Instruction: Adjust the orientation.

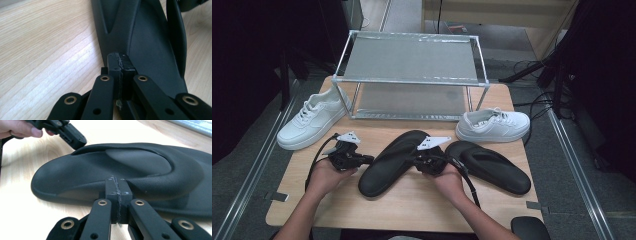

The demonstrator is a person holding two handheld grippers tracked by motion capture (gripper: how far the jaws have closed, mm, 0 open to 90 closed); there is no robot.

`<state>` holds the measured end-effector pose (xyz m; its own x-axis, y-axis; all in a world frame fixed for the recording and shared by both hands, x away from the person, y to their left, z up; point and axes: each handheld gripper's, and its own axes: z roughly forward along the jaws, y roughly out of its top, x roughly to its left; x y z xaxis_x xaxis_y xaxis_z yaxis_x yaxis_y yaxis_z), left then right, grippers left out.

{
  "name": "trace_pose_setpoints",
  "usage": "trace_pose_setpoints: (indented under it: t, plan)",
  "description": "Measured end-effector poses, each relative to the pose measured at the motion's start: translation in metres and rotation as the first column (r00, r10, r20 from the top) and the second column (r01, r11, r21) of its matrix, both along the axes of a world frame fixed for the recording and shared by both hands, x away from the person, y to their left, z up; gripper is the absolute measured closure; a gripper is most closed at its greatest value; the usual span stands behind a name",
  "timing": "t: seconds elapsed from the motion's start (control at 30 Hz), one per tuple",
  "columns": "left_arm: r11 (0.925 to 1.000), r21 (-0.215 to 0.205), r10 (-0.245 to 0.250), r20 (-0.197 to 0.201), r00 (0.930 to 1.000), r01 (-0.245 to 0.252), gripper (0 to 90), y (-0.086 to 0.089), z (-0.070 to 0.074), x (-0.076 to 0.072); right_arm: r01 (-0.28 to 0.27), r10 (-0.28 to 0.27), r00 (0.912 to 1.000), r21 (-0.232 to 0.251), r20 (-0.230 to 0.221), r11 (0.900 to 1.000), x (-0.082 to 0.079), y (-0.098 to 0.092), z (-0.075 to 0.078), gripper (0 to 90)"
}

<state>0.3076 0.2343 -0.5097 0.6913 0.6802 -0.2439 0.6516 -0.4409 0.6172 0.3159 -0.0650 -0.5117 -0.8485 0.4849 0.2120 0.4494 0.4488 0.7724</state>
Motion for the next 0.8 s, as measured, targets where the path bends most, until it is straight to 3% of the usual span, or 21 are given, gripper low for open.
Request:
trace_pose_setpoints:
  t: [0.2,0.73,0.8]
  plan:
    - [0.9999,0.002,0.013,0.001,0.9999,-0.013,90.0,-0.001,0.0,-0.003,-0.004,0.004,1.0,-0.001,-0.003,1.0,0.003,0.002,0.0,90.0]
    - [0.9972,0.013,-0.074,-0.016,0.9971,0.074,90.0,-0.024,0.001,-0.02,0.062,-0.062,0.9981,-0.001,-0.004,0.998,0.018,-0.006,0.001,90.0]
    - [0.9977,0.013,-0.066,-0.017,0.9976,0.067,90.0,-0.026,0.001,-0.021,0.069,-0.069,0.9976,0.004,-0.013,0.998,0.019,-0.007,0.001,90.0]
